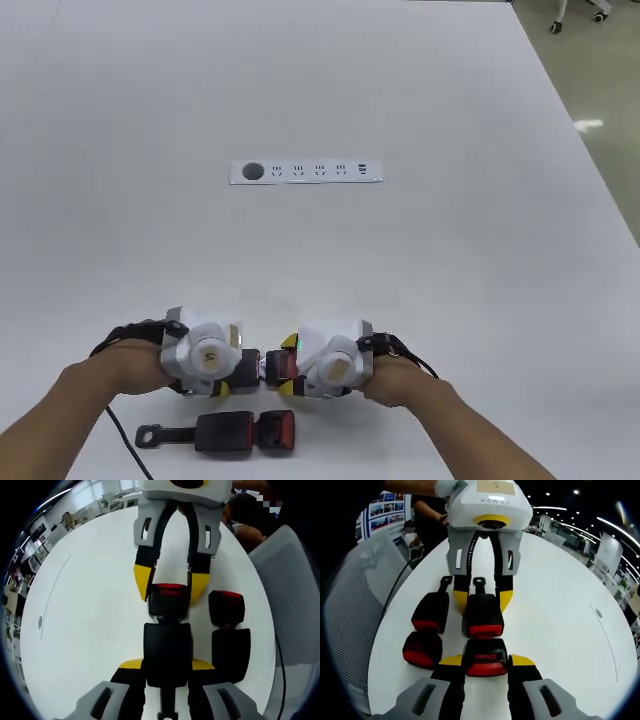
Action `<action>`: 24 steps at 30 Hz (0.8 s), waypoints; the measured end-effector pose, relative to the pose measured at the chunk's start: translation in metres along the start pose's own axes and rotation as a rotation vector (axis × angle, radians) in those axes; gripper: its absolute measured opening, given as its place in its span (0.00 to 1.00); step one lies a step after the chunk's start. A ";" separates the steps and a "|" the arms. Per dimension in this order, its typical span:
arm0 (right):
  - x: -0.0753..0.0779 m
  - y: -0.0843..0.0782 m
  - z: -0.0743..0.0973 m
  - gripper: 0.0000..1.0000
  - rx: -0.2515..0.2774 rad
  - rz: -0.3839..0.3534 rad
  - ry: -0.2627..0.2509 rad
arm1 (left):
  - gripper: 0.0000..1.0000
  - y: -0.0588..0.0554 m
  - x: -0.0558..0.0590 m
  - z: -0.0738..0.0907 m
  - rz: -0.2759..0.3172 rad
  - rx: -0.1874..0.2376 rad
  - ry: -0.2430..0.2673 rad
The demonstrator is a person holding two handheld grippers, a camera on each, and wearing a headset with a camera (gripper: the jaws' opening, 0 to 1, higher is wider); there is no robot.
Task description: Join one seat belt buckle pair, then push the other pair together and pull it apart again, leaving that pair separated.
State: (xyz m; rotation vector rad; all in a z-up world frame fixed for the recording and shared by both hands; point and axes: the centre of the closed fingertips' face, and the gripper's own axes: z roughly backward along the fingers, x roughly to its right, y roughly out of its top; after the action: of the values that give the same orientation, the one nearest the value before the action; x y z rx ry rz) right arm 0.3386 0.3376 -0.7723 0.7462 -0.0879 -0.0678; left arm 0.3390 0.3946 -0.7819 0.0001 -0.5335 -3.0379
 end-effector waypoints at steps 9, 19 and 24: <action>-0.001 0.002 0.001 0.28 -0.008 0.004 0.001 | 0.33 0.002 0.001 0.000 -0.026 -0.031 -0.006; -0.001 0.002 0.001 0.28 -0.010 0.014 0.003 | 0.33 0.003 0.001 0.001 -0.019 -0.024 -0.005; -0.001 0.000 -0.001 0.29 -0.013 0.024 0.003 | 0.34 0.003 0.002 0.001 -0.024 -0.026 -0.006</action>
State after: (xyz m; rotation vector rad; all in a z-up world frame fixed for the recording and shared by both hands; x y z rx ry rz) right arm 0.3382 0.3389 -0.7731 0.7325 -0.0930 -0.0443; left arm 0.3375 0.3922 -0.7800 -0.0040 -0.4977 -3.0686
